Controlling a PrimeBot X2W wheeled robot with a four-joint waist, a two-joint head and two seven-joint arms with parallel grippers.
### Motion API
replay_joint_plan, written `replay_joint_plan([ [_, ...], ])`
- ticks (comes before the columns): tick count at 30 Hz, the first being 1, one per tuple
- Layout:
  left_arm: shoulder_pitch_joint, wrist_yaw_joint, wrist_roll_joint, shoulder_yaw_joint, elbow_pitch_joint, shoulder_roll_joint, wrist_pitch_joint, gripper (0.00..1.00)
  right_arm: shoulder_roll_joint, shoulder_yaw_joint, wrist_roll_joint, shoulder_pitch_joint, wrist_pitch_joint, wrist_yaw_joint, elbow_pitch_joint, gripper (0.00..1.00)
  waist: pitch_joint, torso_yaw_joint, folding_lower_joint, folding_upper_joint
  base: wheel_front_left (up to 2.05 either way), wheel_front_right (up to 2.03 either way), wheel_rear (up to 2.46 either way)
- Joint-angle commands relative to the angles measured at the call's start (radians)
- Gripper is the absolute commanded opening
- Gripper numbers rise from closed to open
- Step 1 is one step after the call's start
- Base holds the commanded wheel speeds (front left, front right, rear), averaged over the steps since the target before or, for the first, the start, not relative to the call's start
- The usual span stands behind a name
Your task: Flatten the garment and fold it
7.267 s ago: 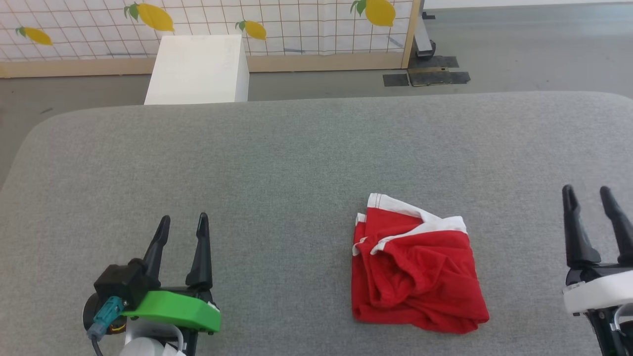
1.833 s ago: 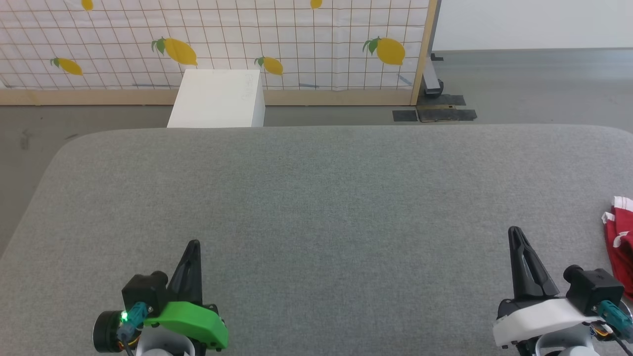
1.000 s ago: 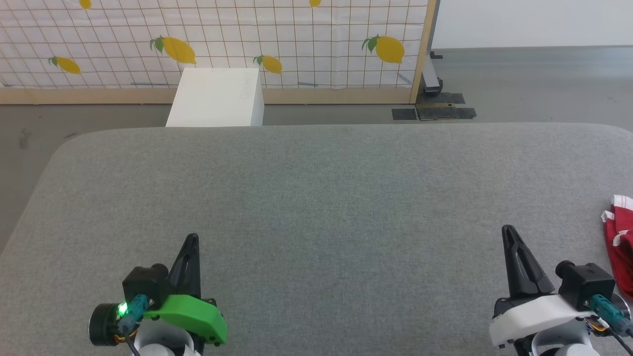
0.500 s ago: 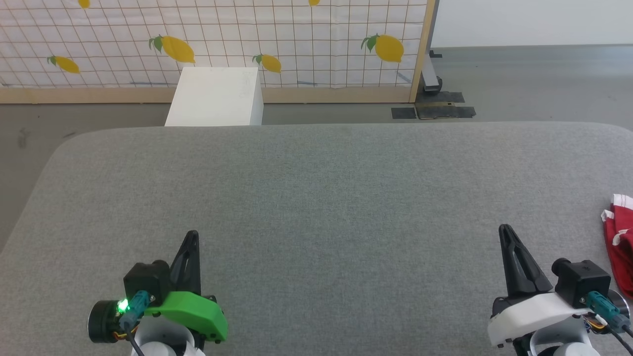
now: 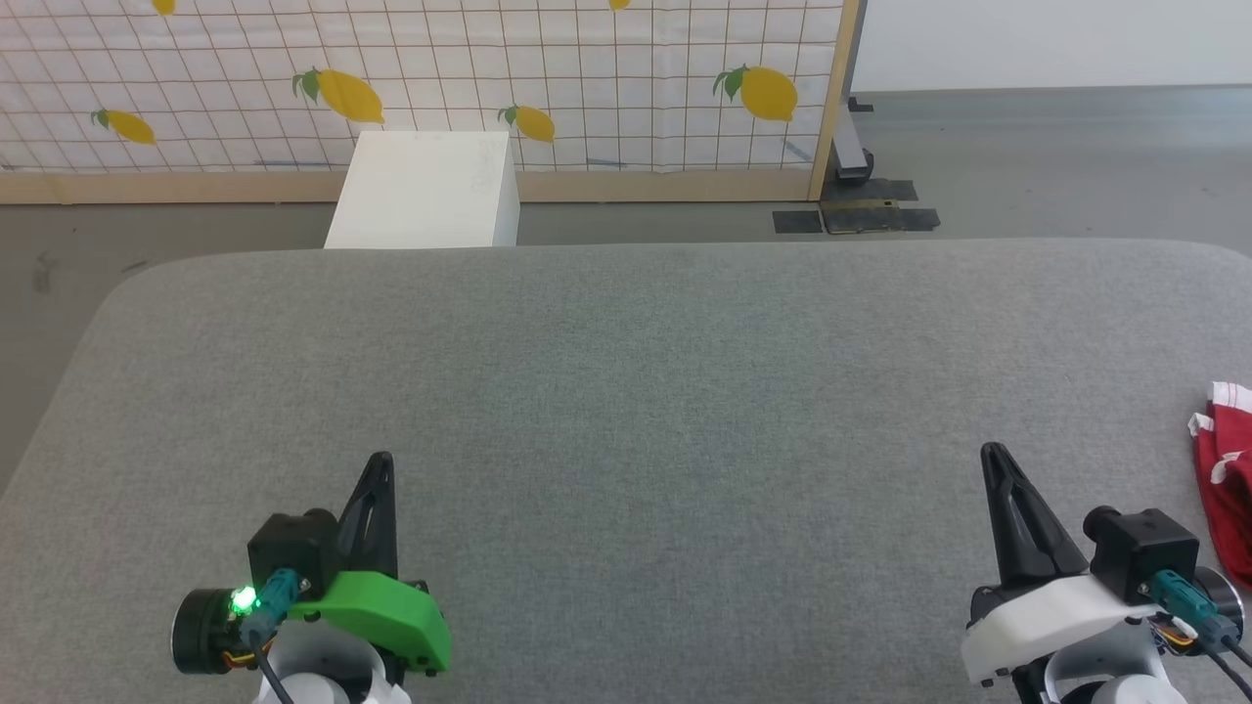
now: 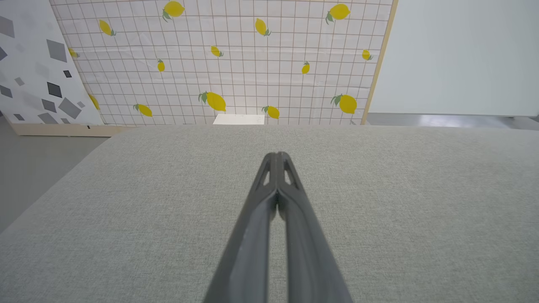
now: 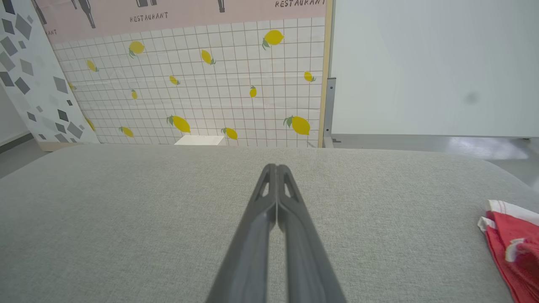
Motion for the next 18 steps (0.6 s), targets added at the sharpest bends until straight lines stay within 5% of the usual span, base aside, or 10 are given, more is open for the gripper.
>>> replay_joint_plan([
  [1, 0.017, 0.006, 0.010, 0.005, -0.008, -0.003, 0.007, 0.00, 0.001, 0.003, -0.015, -0.011, 0.006, -0.001, -0.009, 0.00, 0.000, 0.000, 0.0000, 0.0000, 0.00, 0.00, 0.00],
  [18, 0.023, 0.013, 0.042, 0.014, -0.046, -0.009, 0.046, 0.00, 0.001, 0.012, -0.042, -0.014, 0.040, -0.001, -0.030, 0.00, 0.003, -0.003, 0.0000, 0.0000, 0.00, 0.00, 0.00],
])
